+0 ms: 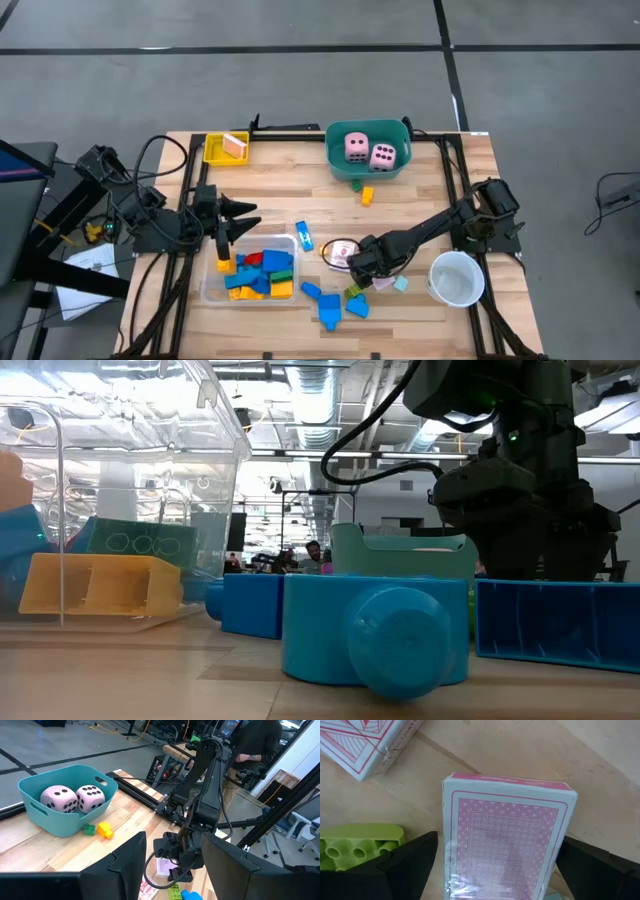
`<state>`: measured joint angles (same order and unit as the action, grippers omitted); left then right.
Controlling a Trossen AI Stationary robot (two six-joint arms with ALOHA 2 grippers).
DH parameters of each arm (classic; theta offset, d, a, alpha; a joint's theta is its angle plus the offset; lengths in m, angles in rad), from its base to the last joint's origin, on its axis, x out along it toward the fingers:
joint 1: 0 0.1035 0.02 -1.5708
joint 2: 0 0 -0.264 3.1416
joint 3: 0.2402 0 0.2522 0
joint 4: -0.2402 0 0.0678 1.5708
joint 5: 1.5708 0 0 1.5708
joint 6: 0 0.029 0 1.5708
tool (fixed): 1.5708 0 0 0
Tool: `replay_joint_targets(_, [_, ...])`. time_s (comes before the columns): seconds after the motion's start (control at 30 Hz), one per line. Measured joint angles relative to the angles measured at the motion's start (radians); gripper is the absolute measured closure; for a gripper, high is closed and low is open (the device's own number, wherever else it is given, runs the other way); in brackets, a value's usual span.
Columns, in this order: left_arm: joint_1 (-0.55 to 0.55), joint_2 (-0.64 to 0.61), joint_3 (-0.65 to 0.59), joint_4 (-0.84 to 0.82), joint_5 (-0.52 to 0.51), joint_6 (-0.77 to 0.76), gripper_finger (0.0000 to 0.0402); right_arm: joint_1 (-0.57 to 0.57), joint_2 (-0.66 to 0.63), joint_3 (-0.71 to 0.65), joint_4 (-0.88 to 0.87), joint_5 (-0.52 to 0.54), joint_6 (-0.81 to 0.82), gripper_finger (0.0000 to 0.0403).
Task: Pick & Place Toys
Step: Put the pink playing card into the yellow bin
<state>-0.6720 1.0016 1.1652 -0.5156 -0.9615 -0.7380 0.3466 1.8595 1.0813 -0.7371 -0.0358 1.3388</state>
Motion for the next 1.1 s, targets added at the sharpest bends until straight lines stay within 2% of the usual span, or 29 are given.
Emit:
replay_joint_targets(0.3, [0.0, 0.0, 0.0, 0.0, 0.0, 0.0, 0.0216, 0.0, 0.0, -0.001, -0.012, 0.012, -0.008, 0.0028])
replay_joint_targets(0.6, [0.0, 0.0, 0.0, 0.0, 0.001, 0.0, 0.0216, 0.0, 0.001, -0.003, -0.028, 0.022, -0.038, 0.0096])
replay_joint_targets(0.7, [0.0, 0.0, 0.0, -0.001, 0.001, 0.0, 0.0216, 0.0, -0.014, -0.004, -0.033, 0.036, -0.066, 0.0102])
replay_joint_targets(0.9, [0.0, 0.0, 0.0, -0.005, 0.009, 0.0, 0.0216, -0.006, -0.106, -0.01, -0.052, 0.177, -0.111, 0.0084])
replay_joint_targets(1.1, [0.017, 0.001, 0.0, -0.004, 0.017, -0.049, 0.0216, -0.014, -0.253, -0.008, -0.05, 0.315, -0.232, 0.0089])
